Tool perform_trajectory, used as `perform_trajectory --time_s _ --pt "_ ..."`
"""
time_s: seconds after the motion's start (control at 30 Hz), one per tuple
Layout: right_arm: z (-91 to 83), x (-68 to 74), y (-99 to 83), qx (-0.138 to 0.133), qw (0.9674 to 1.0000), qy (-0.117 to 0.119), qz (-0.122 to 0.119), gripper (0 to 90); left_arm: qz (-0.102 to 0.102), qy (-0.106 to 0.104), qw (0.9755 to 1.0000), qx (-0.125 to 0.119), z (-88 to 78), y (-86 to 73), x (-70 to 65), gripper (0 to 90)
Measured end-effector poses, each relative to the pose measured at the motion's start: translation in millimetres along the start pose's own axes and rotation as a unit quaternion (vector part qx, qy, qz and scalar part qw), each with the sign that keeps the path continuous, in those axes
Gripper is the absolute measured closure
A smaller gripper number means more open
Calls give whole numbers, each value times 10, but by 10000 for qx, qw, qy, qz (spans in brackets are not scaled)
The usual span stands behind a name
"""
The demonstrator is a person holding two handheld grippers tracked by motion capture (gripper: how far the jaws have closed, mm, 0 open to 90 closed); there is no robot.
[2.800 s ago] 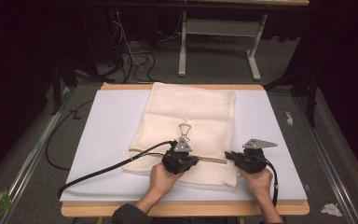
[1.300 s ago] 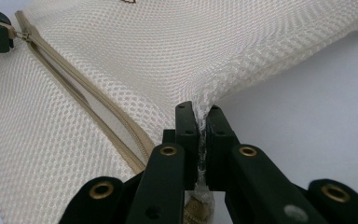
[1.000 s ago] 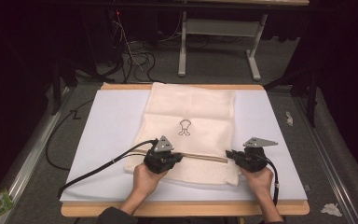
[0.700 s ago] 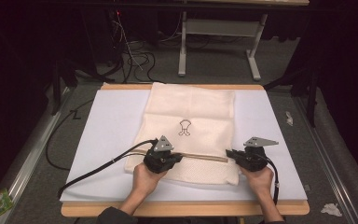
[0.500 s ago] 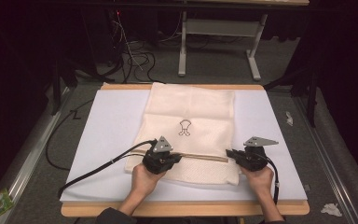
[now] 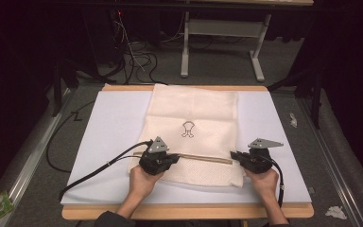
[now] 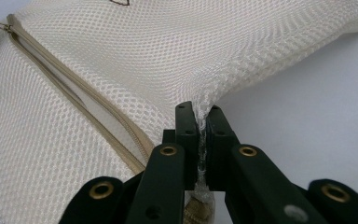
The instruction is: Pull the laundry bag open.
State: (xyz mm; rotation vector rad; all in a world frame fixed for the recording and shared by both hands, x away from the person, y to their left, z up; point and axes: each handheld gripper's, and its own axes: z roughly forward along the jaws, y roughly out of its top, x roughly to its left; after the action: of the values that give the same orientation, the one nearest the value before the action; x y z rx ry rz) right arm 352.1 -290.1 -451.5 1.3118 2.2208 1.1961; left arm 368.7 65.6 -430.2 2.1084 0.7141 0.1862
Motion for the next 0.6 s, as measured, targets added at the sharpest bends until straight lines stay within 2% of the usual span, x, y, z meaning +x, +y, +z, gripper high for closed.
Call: perform_trajectory --time_s 0.13,0.2,0.6 --pt "-1 1 0 2 10000 -12 -12 878 34 34 10000 6 -19 -4 4 867" --pt "-4 -9 -1 11 10000 -11 -9 878 13 -5 10000 10 -46 -18 39 867" --pt "9 -31 -14 46 10000 -58 26 878 -48 93 9999 -22 -122 -57 94 867"
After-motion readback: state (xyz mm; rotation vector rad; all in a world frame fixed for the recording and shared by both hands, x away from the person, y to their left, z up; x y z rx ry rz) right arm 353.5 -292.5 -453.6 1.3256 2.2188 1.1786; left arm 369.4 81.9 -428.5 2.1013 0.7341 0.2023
